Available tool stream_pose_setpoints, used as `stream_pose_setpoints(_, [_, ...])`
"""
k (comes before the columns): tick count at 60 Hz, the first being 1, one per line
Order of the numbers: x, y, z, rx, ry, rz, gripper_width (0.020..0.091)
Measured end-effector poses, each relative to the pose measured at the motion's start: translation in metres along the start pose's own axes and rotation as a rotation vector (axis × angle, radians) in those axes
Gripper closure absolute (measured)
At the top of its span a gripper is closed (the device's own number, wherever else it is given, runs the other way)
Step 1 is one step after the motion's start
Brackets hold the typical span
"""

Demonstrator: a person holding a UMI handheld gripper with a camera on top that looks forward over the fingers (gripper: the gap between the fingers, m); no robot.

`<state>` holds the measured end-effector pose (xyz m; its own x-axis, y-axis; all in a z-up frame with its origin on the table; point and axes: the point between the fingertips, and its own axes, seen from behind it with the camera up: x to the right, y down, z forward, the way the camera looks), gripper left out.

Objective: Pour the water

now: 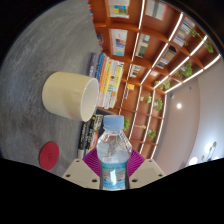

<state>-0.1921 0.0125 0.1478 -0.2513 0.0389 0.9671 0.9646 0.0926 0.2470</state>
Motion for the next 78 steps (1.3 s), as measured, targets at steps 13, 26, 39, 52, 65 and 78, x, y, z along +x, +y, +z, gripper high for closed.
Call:
stream_pose_setpoints(13, [0.006,-0.020,0.008,0.003,0.071,-0.305,0.0820])
stream_pose_setpoints(26, [-0.003,-0.026,0.010,-0.001,0.082,-0.389,0.0820])
stream_pose_setpoints(39, [0.005,-0.011,0.005,-0.002,0.073,-0.186,0.0817])
stream_pose_setpoints(52, [-0.008,0.023,-0.004,0.002,-0.111,0.553,0.0817])
stream_pose_setpoints(65, [-0.038,0.034,-0.008,0.068,-0.319,1.354,0.0818])
stream_pose_setpoints(78, [-0.051,0.039,-0.004,0.124,-0.349,1.736,0.0818])
